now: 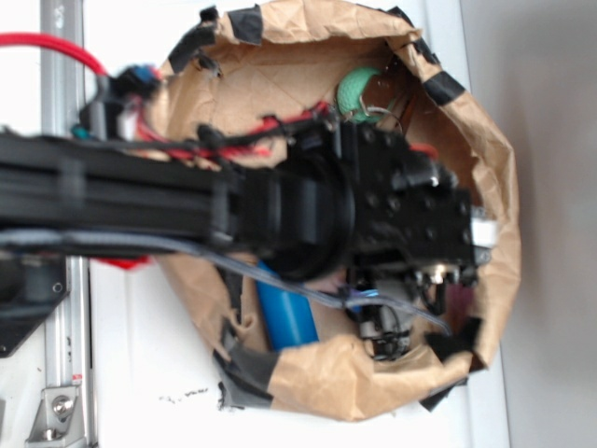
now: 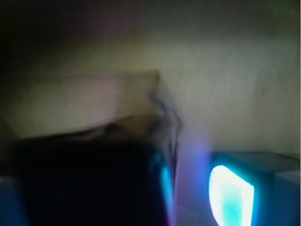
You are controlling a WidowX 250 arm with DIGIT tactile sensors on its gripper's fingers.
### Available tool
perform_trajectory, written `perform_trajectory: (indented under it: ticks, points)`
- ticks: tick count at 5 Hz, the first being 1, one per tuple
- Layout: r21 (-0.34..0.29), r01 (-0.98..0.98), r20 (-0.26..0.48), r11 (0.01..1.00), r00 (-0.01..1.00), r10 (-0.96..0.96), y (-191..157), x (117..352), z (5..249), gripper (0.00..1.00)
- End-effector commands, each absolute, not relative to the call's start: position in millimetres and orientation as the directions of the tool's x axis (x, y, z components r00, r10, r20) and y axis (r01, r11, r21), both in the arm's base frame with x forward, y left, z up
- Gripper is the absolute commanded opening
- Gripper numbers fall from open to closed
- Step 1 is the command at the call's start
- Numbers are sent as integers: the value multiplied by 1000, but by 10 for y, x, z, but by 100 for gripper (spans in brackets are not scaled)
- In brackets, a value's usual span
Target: Grab the black box.
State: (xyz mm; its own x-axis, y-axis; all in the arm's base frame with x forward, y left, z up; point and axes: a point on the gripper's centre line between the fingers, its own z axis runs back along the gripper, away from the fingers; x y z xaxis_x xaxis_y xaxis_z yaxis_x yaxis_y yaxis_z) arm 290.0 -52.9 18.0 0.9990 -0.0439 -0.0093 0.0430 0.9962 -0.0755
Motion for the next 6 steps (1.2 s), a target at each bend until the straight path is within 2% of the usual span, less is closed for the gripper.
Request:
perform_trajectory:
  ticks: [1,2,3,4,5,6]
  points:
    - [-61,98,-1,993,995,-98,-712,2781,226,100]
    - [-53,80,18,995,997,-79,-639,2829,253,0]
    - [-57,133,115,989,985,-125,-564,2922,416,0]
    - [-63,129,130,990,984,-120,-469,2907,644,0]
    - [-110,60,157,992,987,-42,-194,2784,942,0]
    - [-120,-175,212,977,957,197,92,2630,1170,0]
